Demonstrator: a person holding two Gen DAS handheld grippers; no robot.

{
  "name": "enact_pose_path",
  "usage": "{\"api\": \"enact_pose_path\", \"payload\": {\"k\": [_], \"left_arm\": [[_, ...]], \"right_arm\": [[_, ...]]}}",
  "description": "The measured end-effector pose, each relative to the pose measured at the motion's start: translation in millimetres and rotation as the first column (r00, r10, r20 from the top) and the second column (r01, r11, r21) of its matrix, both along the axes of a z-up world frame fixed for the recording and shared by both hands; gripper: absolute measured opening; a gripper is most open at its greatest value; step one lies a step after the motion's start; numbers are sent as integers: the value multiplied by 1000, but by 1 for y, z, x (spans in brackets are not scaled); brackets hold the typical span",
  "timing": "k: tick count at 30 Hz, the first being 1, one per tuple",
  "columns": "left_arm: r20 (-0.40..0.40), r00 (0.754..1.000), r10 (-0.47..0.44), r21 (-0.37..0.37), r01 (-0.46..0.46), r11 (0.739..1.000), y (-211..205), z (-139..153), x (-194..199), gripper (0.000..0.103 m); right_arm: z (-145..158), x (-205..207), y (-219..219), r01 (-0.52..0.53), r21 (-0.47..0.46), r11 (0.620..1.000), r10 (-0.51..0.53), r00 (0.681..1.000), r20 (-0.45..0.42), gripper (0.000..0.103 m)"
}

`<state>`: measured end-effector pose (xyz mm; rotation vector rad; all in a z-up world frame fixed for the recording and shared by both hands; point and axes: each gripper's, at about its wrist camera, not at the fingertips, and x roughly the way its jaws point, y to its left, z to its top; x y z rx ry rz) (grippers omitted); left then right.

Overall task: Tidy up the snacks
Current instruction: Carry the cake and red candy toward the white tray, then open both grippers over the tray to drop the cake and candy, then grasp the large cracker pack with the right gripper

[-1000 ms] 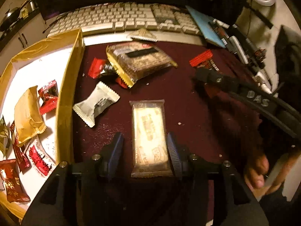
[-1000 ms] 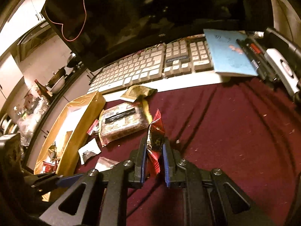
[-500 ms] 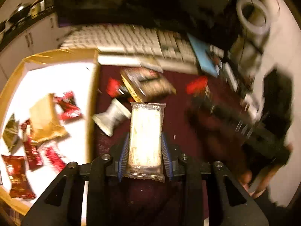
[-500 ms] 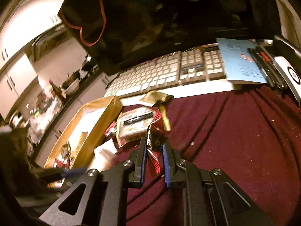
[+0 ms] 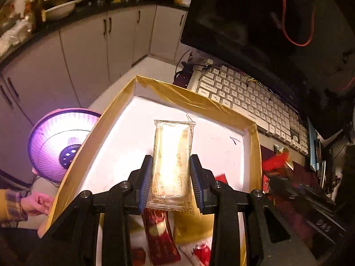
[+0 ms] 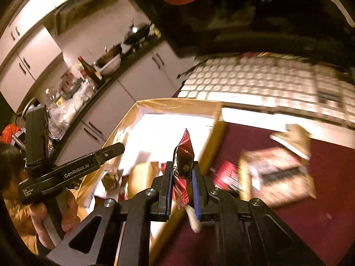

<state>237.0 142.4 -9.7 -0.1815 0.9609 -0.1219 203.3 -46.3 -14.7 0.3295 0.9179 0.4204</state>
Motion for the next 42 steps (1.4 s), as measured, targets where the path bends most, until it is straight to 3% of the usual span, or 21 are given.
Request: {"api": "enact_pose_path", "payload": {"k": [2, 8, 12, 18, 19, 22, 24, 26, 31, 33, 38, 42], "left_arm": [[-13, 1000, 2, 57, -1, 998, -1, -5, 9, 31], [-96, 995, -7, 98, 17, 995, 4, -31, 28, 31], [-121, 993, -1, 110, 14, 994, 2, -40, 31, 31], [-132, 991, 2, 114, 13, 993, 6, -43, 31, 32], [-137, 991, 4, 109, 11, 994, 6, -42, 30, 33], [-97, 995, 6, 89, 3, 996, 8, -30, 20, 34], [-72, 997, -7, 68, 12, 998, 6, -23, 12, 48], [-44, 999, -15, 42, 17, 999, 5, -13, 3, 56], [21, 997, -76, -32, 77, 997, -14, 14, -26, 57], [44, 992, -119, -39, 121, 992, -32, 22, -39, 62], [58, 966, -253, -33, 255, 966, -81, 28, -62, 62], [33, 947, -319, -4, 319, 948, -107, 22, -75, 62]], "right_arm": [[-9, 23, 17, -23, 7, 1000, 24, 999, -35, 15], [-33, 64, 53, -62, -70, 996, 56, 996, -75, 15], [-37, 66, 66, -56, -162, 985, 49, 998, -43, 15], [-38, 66, 65, -41, -169, 985, 39, 999, -16, 19], [-37, 64, 65, -40, -174, 984, 38, 999, -12, 20], [-32, 61, 63, -49, -156, 987, 47, 999, -13, 37], [-21, 56, 51, -34, -112, 993, 34, 999, -7, 45], [-8, 49, 37, -21, -80, 997, 22, 1000, 6, 50], [22, 11, -18, 39, -24, 999, -37, 996, 75, 62], [27, -4, -48, 77, -8, 997, -76, 993, 89, 66], [7, -18, -109, 176, 34, 984, -177, 984, 11, 66], [-17, -17, -126, 193, 47, 980, -190, 980, -62, 66]]}}
